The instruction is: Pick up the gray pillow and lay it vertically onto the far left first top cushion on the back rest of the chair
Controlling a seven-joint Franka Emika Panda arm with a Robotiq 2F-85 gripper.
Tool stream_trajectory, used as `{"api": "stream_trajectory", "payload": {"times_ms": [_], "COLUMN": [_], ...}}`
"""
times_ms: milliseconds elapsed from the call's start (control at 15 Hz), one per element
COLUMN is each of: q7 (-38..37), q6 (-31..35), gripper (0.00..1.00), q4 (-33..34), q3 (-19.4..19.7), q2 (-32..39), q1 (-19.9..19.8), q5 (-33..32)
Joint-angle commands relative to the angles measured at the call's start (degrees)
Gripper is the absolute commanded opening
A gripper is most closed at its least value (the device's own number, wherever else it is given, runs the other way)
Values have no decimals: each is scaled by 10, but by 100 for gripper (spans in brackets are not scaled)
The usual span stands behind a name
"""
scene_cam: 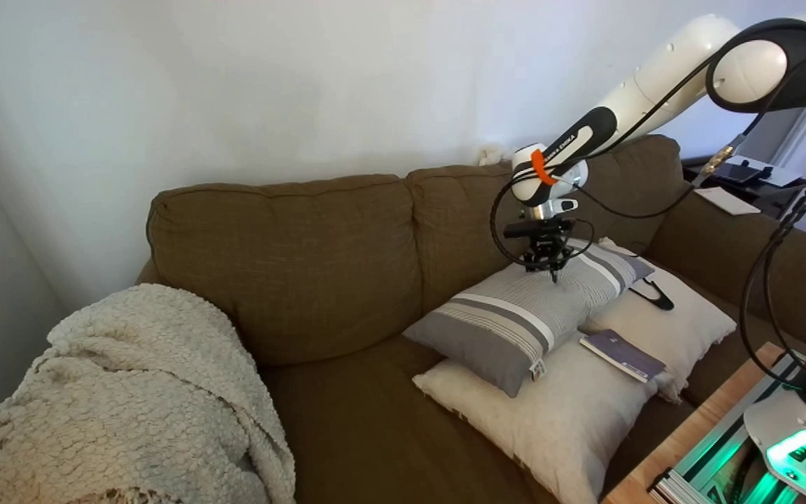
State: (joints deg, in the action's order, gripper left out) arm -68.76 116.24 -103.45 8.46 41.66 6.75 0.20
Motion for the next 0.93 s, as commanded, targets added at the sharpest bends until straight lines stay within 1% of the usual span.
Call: {"api": "stream_trajectory", "payload": {"times_ms": [0, 133, 267, 467, 667, 867], "q7": [9, 12, 19, 34, 48, 62], "q6": [52, 79, 99, 72, 22, -63], "gripper": [0, 0, 0, 0, 0, 0], "q4": [-113, -165, -214, -244, -240, -191], "q3": [-9, -11, -21, -56, -107, -163], "q2": [-94, -148, -204, -272, -324, -352], "q1": [19, 34, 48, 67, 87, 108], "q5": [-18, -42, -70, -98, -106, -93]}}
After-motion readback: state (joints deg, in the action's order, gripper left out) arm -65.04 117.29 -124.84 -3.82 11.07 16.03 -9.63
